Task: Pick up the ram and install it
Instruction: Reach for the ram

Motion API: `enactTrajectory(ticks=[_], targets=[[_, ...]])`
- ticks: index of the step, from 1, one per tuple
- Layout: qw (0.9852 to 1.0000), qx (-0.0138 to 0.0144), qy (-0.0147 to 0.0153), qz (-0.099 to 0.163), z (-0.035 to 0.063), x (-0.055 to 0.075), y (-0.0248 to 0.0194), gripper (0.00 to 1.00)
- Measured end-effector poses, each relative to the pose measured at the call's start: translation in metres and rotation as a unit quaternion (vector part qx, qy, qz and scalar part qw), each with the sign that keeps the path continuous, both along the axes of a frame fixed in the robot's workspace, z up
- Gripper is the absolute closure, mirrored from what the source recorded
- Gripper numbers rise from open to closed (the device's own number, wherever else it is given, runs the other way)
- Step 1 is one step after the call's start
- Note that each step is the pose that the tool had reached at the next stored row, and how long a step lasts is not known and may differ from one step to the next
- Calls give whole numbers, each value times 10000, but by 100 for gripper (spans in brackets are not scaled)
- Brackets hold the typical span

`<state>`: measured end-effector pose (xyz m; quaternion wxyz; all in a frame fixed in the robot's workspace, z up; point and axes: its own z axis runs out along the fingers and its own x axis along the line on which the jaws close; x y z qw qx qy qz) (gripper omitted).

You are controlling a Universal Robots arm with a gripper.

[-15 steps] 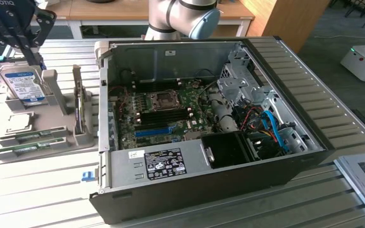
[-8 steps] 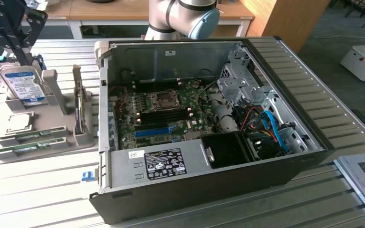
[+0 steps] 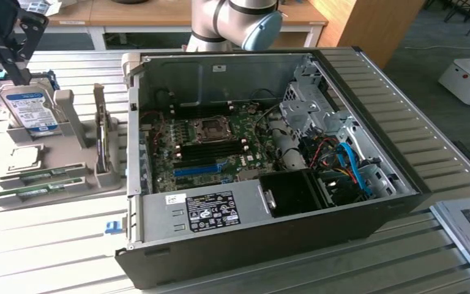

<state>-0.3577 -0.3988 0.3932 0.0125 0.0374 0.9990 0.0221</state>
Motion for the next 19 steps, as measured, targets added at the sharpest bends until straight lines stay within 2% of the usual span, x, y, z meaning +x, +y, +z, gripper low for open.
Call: enactTrajectory(ticks=[12, 19], targets=[[10000, 0, 1, 0, -4, -197, 0, 90], [10000, 0, 0, 0, -5, -262, 0, 90]])
